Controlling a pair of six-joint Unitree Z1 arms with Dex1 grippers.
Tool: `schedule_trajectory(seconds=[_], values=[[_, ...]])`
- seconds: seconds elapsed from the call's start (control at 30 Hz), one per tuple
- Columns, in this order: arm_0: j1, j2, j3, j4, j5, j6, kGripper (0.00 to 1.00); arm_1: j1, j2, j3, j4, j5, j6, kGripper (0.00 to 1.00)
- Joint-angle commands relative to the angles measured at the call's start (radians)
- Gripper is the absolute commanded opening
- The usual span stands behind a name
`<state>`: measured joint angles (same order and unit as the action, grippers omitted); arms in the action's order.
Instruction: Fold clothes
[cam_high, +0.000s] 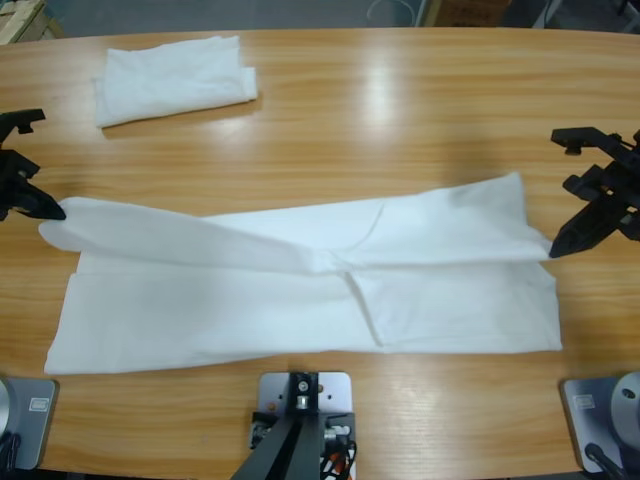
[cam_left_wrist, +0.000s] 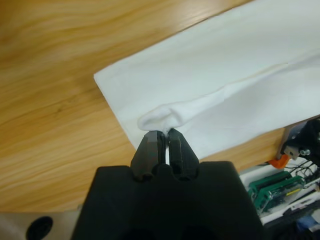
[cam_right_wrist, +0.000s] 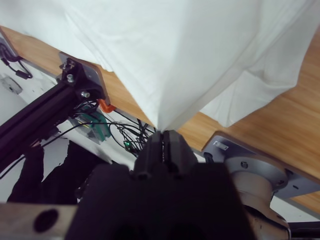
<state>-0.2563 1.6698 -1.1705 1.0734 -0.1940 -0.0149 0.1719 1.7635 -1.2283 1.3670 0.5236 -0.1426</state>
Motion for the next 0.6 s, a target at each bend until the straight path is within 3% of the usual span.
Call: schedule_trajectory(seconds=[0.03,0.07,0.1,0.13,0.17,0.2,0.4,0.6], values=[[-0.011,0.074,-0.02,0.031,0.026,-0.003,0.0,0.009,0.017,0.036,-0.015,-0.01,0.012,0.0],[-0.012,0.072,-0.02,0.031,0.03,-0.004,0.0,0.009,0.016,0.04,-0.017,-0.01,0.015,0.0],[-0.012,0.068,-0.02,0.031,0.034,-0.005,0.134,0.009,0.016,0.045,-0.017,-0.01,0.022,0.0],[-0.011,0.06,-0.019,0.031,0.035,-0.005,0.549,0.009,0.011,0.05,-0.017,-0.011,0.032,0.031],[-0.011,0.043,-0.014,0.031,0.035,-0.004,0.885,0.009,0.003,0.055,-0.02,-0.014,0.043,0.547],[-0.009,0.02,-0.012,0.033,0.035,-0.005,0.963,0.009,-0.007,0.059,-0.022,-0.026,0.057,0.968],[0.047,-0.14,-0.008,0.103,0.038,-0.024,0.991,0.012,-0.041,0.059,-0.014,-0.056,0.093,1.0],[0.026,-0.133,0.005,0.041,-0.039,-0.055,0.971,0.021,-0.05,0.032,-0.07,-0.062,0.079,1.0]])
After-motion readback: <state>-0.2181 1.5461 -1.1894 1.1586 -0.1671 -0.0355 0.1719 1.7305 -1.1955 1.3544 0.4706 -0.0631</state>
